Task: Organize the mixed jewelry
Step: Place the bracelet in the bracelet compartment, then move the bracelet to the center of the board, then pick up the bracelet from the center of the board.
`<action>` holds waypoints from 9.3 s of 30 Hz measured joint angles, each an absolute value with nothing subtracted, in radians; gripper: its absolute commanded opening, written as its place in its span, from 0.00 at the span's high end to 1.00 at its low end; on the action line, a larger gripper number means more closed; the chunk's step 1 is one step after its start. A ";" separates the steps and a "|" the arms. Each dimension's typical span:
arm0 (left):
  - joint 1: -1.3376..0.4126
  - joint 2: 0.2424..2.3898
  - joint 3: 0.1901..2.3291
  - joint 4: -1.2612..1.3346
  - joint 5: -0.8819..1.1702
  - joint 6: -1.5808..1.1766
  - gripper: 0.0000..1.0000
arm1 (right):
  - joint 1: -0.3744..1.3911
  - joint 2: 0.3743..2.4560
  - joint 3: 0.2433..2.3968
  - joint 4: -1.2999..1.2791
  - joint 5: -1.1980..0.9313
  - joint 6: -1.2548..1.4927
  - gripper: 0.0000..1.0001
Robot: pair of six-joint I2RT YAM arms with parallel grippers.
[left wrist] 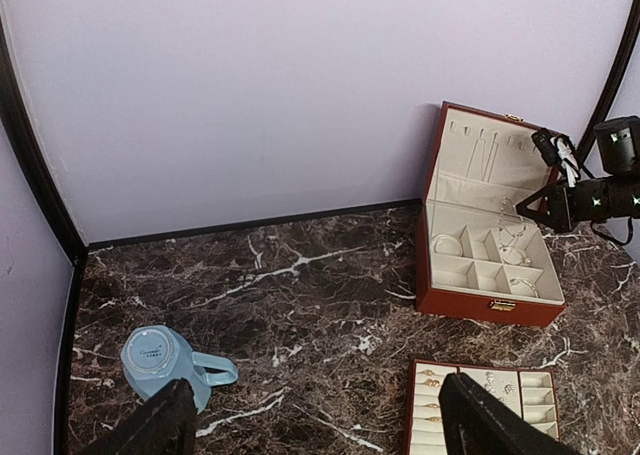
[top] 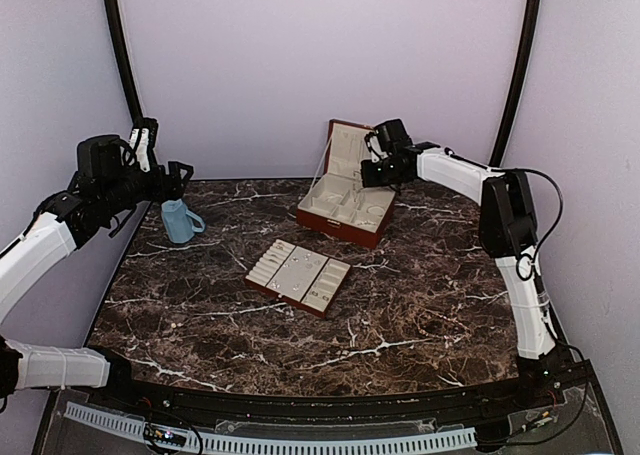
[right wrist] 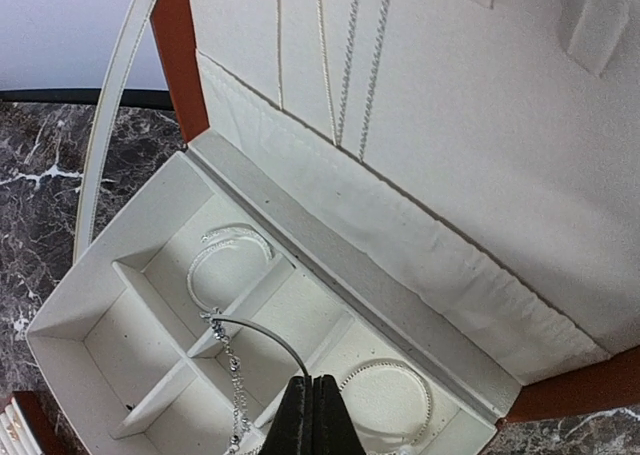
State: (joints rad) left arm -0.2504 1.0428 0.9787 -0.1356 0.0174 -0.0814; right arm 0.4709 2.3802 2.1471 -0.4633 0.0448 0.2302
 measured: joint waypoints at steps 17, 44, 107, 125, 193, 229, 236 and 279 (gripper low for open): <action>-0.250 1.043 0.979 -0.136 0.017 -0.081 0.13 | 0.463 2.471 2.201 -0.443 0.002 0.242 1.00; -0.250 1.047 0.979 -0.136 0.017 -0.081 0.13 | 0.461 2.511 2.236 -0.397 -0.065 0.249 1.00; -0.250 1.049 0.979 -0.136 0.017 -0.080 0.13 | 0.448 2.510 2.173 -0.375 -0.069 0.297 0.81; -0.250 1.043 0.973 -0.133 0.014 -0.080 0.13 | 0.442 2.457 2.105 -0.365 -0.067 0.285 0.68; -0.250 1.046 0.921 -0.076 -0.072 -0.048 0.13 | 0.359 1.536 0.849 -0.487 0.136 0.487 0.84; -0.250 1.046 0.921 -0.076 -0.073 -0.047 0.13 | 0.443 1.706 0.962 -0.434 0.116 0.450 0.83; -0.250 1.049 0.921 -0.076 -0.073 -0.045 0.13 | 0.541 1.773 1.054 -0.414 0.065 0.443 0.83; -0.250 1.061 0.921 -0.076 -0.073 -0.044 0.13 | 0.546 1.857 1.172 -0.450 0.084 0.264 0.80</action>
State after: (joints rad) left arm -0.2504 1.0611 0.9207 -0.0765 -0.0727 -0.0444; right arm 0.5461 1.8572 1.1725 -0.4503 0.0837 0.2642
